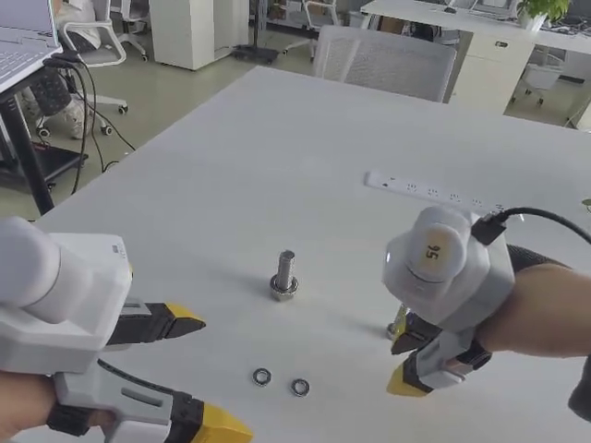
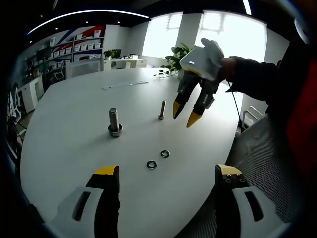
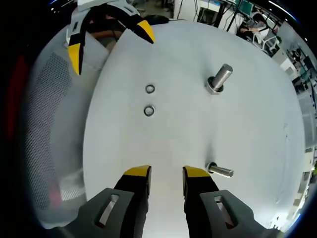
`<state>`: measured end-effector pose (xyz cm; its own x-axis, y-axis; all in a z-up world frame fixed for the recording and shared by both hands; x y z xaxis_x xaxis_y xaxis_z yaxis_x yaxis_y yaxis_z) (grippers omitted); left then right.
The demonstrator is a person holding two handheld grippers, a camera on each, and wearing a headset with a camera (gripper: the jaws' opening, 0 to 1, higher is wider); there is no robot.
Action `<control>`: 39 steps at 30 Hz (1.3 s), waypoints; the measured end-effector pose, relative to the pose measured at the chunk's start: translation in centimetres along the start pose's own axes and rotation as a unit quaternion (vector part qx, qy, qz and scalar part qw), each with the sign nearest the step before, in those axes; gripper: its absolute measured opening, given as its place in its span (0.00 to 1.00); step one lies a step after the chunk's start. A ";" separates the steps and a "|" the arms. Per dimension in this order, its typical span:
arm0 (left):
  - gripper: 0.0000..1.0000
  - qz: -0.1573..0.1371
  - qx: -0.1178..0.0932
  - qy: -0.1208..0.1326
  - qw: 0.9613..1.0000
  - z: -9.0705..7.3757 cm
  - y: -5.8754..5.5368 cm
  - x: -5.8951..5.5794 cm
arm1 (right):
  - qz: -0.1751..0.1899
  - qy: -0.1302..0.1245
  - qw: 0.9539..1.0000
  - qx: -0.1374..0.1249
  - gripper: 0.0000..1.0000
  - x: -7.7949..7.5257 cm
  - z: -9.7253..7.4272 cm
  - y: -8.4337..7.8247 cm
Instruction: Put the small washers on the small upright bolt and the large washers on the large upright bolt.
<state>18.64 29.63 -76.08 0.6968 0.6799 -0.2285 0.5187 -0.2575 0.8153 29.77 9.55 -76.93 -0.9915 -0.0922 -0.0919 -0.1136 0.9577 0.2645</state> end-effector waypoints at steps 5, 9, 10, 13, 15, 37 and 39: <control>0.79 0.001 0.000 0.000 1.000 -0.1 0.0 0.0 | -0.022 0.010 1.000 -0.004 0.27 0.8 0.5 1.8; 0.79 0.002 -0.001 0.000 1.000 -0.1 0.0 0.0 | -0.038 0.017 0.999 -0.006 0.27 1.2 1.0 3.2; 0.78 0.002 -0.001 0.001 1.000 -0.2 0.0 0.0 | -0.040 0.017 0.999 -0.006 0.27 1.2 1.1 3.3; 0.78 0.003 -0.002 0.001 1.000 -0.2 0.1 0.1 | -0.051 0.022 0.998 -0.007 0.27 1.5 1.4 4.2; 0.78 0.003 -0.002 0.001 1.000 -0.2 0.1 0.1 | -0.057 0.023 0.998 -0.006 0.27 1.5 1.5 4.5; 0.78 0.003 -0.003 0.002 1.000 -0.1 0.3 0.4 | -0.081 0.047 0.996 -0.008 0.24 1.7 4.2 6.7; 0.78 0.003 -0.003 0.002 1.000 -0.1 0.3 0.4 | -0.082 0.048 0.995 -0.008 0.23 1.7 4.4 6.7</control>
Point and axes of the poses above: the centre of the closed fingertips' face, and the gripper's own axes: z roughly forward along the fingers, x roughly to its left, y roughly out of its top, the point moved 8 cm from there along -z, roughly backward along the fingers, and after that the axes turned 3 degrees about -y, right-handed, at the moved point
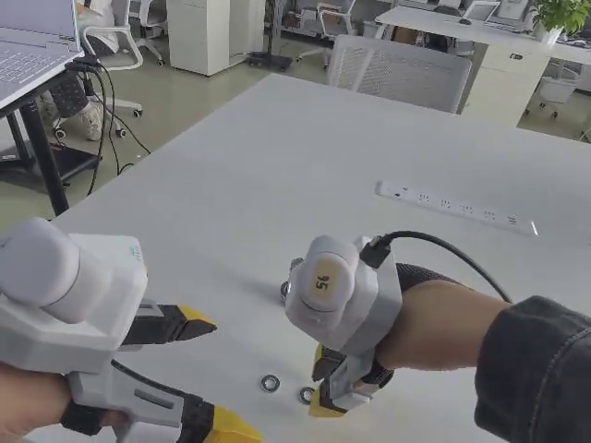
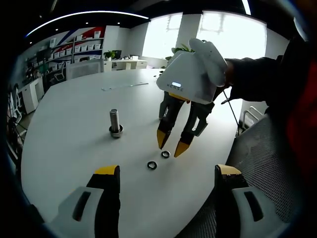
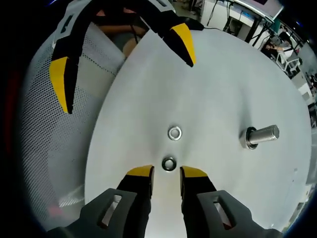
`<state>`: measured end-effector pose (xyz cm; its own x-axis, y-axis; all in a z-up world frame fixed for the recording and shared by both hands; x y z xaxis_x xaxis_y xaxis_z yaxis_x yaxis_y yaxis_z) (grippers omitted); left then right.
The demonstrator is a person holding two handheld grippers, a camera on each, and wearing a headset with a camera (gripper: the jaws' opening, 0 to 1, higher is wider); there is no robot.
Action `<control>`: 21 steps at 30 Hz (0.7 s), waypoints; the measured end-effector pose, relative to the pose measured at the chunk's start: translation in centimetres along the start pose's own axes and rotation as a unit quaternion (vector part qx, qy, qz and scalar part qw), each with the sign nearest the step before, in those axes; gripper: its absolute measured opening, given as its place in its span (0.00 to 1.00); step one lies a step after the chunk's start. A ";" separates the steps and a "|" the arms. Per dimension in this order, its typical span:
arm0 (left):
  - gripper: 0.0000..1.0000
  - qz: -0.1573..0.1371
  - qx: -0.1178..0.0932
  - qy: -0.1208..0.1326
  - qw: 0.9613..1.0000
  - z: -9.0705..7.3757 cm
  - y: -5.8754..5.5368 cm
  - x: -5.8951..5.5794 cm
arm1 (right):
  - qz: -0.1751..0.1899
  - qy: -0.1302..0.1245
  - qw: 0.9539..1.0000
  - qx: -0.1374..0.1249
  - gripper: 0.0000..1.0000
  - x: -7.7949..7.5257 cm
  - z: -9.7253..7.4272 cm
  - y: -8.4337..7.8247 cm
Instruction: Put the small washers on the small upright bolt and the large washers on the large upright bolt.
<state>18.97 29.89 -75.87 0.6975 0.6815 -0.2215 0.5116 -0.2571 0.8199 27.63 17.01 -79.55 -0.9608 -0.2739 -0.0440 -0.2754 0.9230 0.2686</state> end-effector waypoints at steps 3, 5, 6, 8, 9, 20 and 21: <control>0.78 0.000 -0.001 0.000 1.000 0.0 0.0 0.0 | -0.003 0.001 1.000 0.001 0.22 0.1 0.2 0.0; 0.78 0.000 -0.001 0.000 1.000 0.0 0.0 0.0 | -0.004 0.000 1.000 0.002 0.21 0.0 0.3 0.0; 0.78 0.000 -0.001 0.000 1.000 0.0 0.0 0.0 | -0.005 0.000 1.000 0.003 0.21 0.0 0.4 0.0; 0.78 0.000 -0.001 0.000 1.000 0.0 0.0 -0.1 | -0.008 -0.003 1.000 0.002 0.20 0.0 0.4 0.1; 0.78 0.000 -0.001 0.000 1.000 0.0 0.0 -0.1 | -0.008 -0.003 1.000 0.002 0.20 0.0 0.4 0.1; 0.77 0.001 -0.005 -0.001 1.000 0.0 -0.1 -0.1 | -0.038 -0.010 0.999 0.007 0.15 0.6 0.6 0.4; 0.77 0.001 -0.005 -0.001 1.000 0.0 -0.1 -0.1 | -0.036 -0.010 0.999 0.007 0.15 0.6 0.6 0.4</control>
Point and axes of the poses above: the centre of the closed fingertips' face, and the gripper's own axes: z roughly forward along the fingers, x roughly to its left, y roughly out of its top, the point moved 8 cm from there along -z, roughly backward along the fingers, and after that the axes turned 3 degrees about -y, right-handed, at the moved point
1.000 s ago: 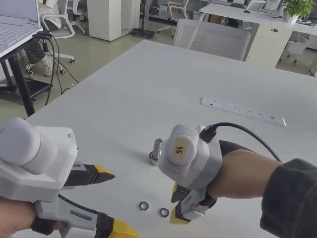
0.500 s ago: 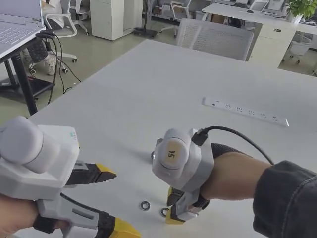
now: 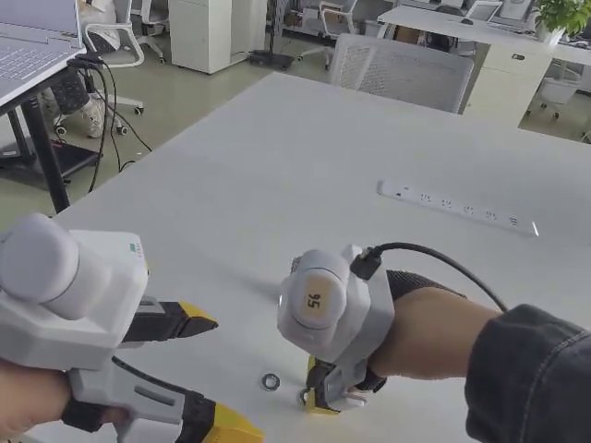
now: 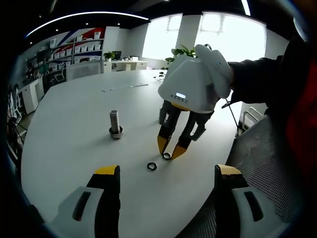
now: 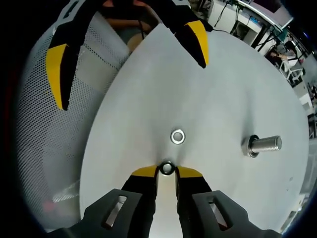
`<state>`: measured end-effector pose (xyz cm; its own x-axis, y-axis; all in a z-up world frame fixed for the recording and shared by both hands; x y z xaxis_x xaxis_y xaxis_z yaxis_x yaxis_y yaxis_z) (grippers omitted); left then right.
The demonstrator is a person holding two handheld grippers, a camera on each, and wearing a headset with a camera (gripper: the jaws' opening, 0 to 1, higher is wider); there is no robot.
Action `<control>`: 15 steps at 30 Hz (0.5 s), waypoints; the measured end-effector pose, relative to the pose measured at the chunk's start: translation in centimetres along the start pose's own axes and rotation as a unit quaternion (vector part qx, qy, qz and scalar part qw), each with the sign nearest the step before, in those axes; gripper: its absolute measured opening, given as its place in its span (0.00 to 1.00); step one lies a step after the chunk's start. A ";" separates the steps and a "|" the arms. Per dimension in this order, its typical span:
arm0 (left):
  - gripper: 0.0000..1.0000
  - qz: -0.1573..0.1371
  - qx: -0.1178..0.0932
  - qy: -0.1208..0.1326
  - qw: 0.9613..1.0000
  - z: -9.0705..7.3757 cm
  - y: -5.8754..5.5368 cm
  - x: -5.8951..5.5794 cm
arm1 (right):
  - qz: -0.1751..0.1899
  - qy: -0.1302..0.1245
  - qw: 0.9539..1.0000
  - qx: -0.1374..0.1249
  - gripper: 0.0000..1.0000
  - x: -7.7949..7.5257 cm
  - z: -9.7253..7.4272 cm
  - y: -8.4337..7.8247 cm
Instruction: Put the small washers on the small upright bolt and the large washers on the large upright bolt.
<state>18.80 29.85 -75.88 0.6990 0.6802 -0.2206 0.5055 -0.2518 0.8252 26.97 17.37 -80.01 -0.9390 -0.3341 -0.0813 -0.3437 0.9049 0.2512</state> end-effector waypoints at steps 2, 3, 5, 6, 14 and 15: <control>0.77 0.000 0.000 0.000 1.000 0.0 0.0 -0.1 | 0.001 0.001 1.000 -0.001 0.15 0.0 0.0 0.0; 0.77 0.000 0.000 0.000 1.000 0.0 0.0 -0.1 | 0.001 0.001 1.000 -0.001 0.15 0.0 0.0 0.0; 0.77 0.000 0.000 0.000 1.000 0.0 0.0 -0.1 | 0.001 0.000 1.000 -0.002 0.15 0.0 0.0 0.0; 0.77 0.000 0.000 -0.001 1.000 0.0 -0.1 -0.1 | 0.002 0.000 1.000 -0.003 0.15 0.0 0.0 -0.1; 0.77 0.000 0.000 -0.001 1.000 0.0 -0.1 -0.2 | 0.008 0.001 1.000 -0.005 0.14 0.0 0.0 -0.1; 0.77 0.000 0.001 -0.001 1.000 0.0 -0.1 -0.2 | 0.009 0.001 1.000 -0.006 0.14 0.0 0.0 -0.1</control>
Point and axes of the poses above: the centre of the closed fingertips' face, and the gripper's own axes: z roughly forward along the fingers, x roughly to its left, y roughly out of its top, the point moved 8 cm from there along -z, roughly backward along the fingers, and after that the axes turned 3 degrees about -y, right-handed, at the moved point
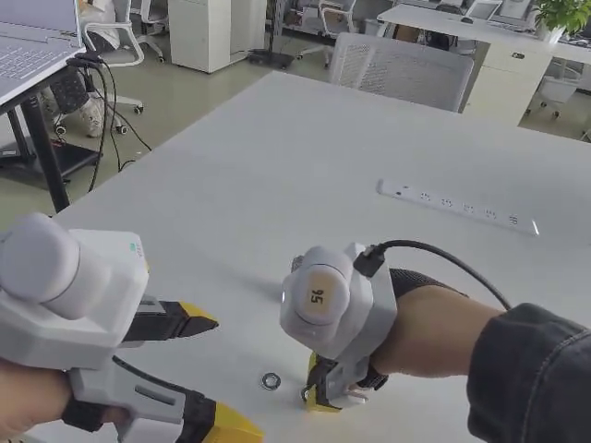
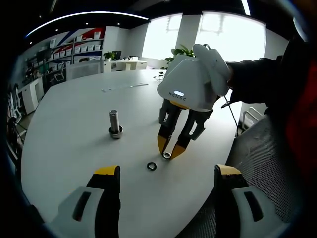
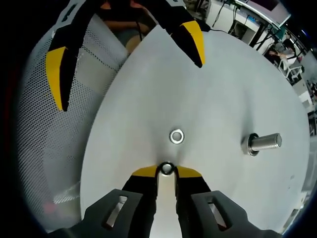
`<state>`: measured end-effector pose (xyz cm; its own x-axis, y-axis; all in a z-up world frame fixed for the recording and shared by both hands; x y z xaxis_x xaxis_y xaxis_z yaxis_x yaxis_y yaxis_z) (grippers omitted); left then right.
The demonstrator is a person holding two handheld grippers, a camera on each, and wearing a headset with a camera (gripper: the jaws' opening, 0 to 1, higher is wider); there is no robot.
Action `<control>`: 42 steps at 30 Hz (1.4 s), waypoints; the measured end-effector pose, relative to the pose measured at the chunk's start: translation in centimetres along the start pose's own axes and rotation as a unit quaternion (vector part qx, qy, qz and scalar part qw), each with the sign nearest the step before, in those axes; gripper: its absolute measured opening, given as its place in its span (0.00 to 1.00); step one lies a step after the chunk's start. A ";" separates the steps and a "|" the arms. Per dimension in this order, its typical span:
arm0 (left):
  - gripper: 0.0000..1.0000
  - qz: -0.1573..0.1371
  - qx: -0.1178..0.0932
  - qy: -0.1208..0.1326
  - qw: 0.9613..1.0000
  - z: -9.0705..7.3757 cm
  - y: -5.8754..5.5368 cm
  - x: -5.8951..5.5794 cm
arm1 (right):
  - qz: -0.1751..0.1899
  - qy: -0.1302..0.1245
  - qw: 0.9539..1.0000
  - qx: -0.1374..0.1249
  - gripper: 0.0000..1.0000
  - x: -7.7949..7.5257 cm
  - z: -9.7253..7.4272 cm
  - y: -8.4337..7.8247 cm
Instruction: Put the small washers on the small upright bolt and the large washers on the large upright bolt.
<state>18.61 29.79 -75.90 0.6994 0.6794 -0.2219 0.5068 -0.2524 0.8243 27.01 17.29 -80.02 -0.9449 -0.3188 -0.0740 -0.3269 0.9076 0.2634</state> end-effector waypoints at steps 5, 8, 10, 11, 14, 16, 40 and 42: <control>0.77 0.000 0.000 0.001 1.000 0.0 0.0 0.0 | 0.001 0.000 1.000 0.004 0.14 0.0 -0.1 -0.2; 0.77 0.000 0.000 0.001 1.000 0.0 0.0 0.0 | 0.005 0.000 1.000 0.007 0.14 0.0 -0.2 -0.6; 0.77 0.000 0.000 0.001 1.000 0.0 0.0 0.0 | 0.008 0.002 1.000 0.009 0.14 0.0 -0.3 -0.9; 0.77 0.000 0.000 0.001 1.000 0.0 0.0 0.0 | 0.009 0.001 1.000 0.010 0.14 0.0 -0.4 -1.1; 0.77 0.000 0.001 0.001 1.000 0.0 0.0 0.0 | 0.013 0.000 1.000 0.013 0.14 0.1 -0.8 -1.5; 0.77 0.001 0.001 0.000 1.000 0.0 0.0 0.0 | 0.016 -0.002 1.000 0.014 0.14 0.0 -1.1 -1.8; 0.77 0.002 0.002 -0.004 1.000 0.1 0.3 0.0 | 0.072 -0.029 0.997 0.021 0.14 -0.5 -4.2 -6.3; 0.77 0.002 0.002 -0.004 1.000 0.0 0.3 0.0 | 0.076 -0.030 0.996 0.021 0.14 -0.5 -4.3 -6.6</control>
<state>18.76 29.66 -75.67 0.7053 0.6733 -0.2220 0.5055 -0.2581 0.8233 29.74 10.26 -77.62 -0.9825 -0.1609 -0.0943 -0.1790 0.9554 0.2350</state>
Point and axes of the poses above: the centre of the closed fingertips' face, and the gripper's own axes: z roughly forward along the fingers, x roughly to its left, y roughly out of its top, the point moved 8 cm from there along -z, roughly backward along the fingers, and after that the axes turned 3 degrees about -y, right-handed, at the moved point
